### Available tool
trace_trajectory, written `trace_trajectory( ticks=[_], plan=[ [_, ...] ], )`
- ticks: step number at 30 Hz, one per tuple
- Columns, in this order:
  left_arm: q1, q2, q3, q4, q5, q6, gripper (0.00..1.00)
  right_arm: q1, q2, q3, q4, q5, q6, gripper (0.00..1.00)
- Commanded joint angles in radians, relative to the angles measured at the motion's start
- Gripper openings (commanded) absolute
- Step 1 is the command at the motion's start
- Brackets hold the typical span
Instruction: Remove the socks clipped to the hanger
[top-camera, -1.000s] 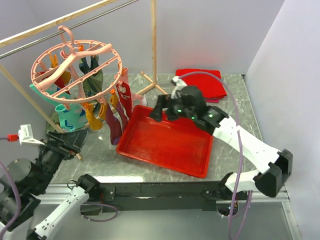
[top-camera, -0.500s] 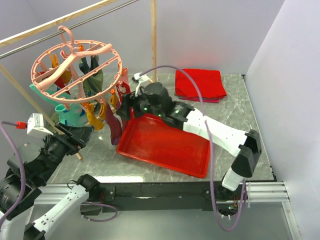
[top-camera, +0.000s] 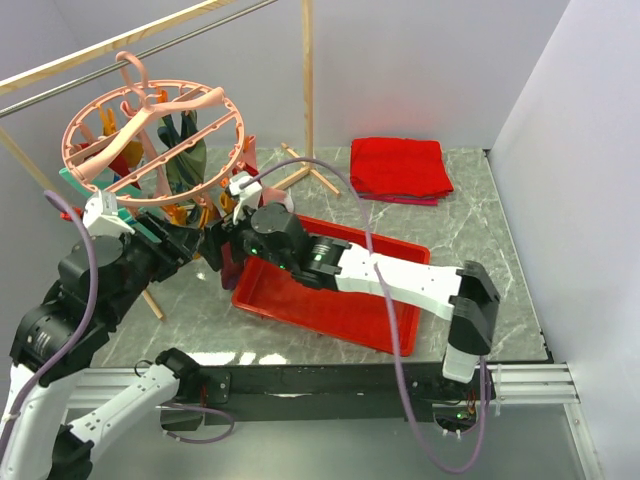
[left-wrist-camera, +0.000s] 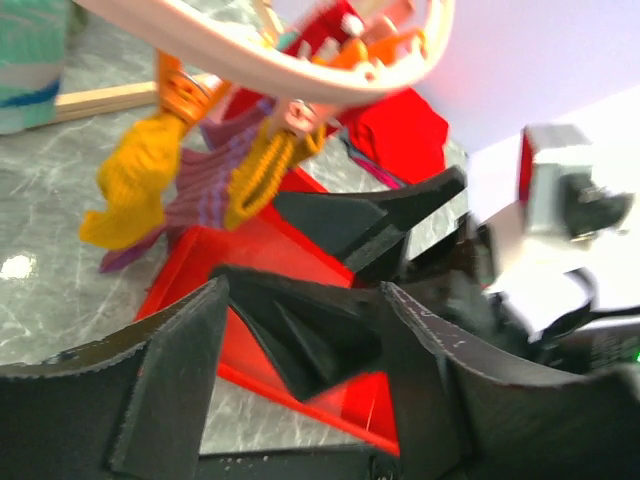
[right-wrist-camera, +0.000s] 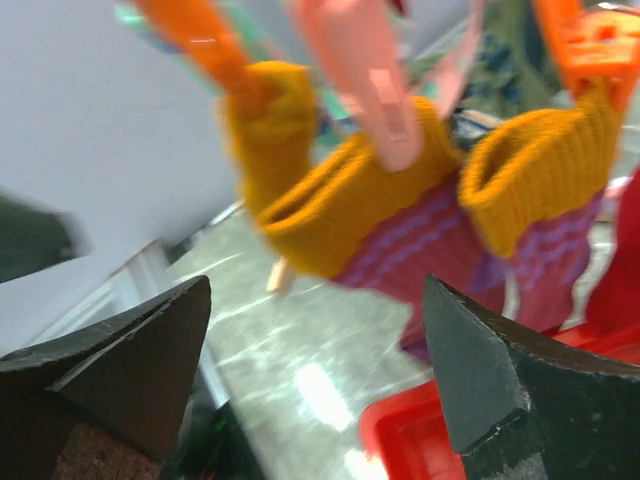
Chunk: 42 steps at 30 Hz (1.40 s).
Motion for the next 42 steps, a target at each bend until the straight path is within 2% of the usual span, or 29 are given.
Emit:
trace_trajectory(
  ticks=[1,4,8,12,14,16,19,20,25,31,41,42],
  plan=[
    [-0.005,0.017,0.018,0.046,-0.071,-0.023,0.66,0.015,0.069,0.020,0.123,0.159,-0.046,0.90],
    [-0.005,0.050,0.035,0.026,-0.118,-0.055,0.66,0.022,0.096,0.024,0.148,0.233,-0.058,0.84],
    [-0.003,0.093,0.061,0.023,-0.160,-0.087,0.66,0.022,0.086,-0.028,0.241,0.291,-0.060,0.66],
    [-0.005,0.128,0.067,0.050,-0.161,-0.118,0.67,0.022,0.067,-0.046,0.294,0.273,-0.081,0.58],
    [-0.003,0.133,0.064,0.066,-0.163,-0.133,0.68,0.024,0.066,-0.048,0.312,0.252,-0.089,0.49],
    [-0.005,0.136,0.061,0.092,-0.163,-0.150,0.68,0.022,0.072,-0.039,0.306,0.242,-0.081,0.34],
    [-0.003,0.149,0.059,0.112,-0.172,-0.137,0.69,0.024,0.058,-0.057,0.311,0.229,-0.071,0.04],
    [-0.003,0.155,0.061,0.110,-0.178,-0.133,0.70,0.022,0.050,-0.066,0.311,0.218,-0.055,0.00],
    [-0.005,0.197,0.045,0.161,-0.229,-0.081,0.69,0.026,-0.019,-0.102,0.280,0.147,-0.017,0.00],
    [-0.003,0.257,0.055,0.204,-0.244,0.006,0.63,0.042,-0.078,-0.129,0.249,0.109,0.014,0.00],
    [-0.003,0.264,-0.004,0.256,-0.295,0.075,0.63,0.056,-0.115,-0.155,0.220,0.063,0.046,0.00],
    [-0.005,0.261,-0.011,0.270,-0.299,0.081,0.58,0.059,-0.121,-0.157,0.220,0.061,0.048,0.00]
  ],
)
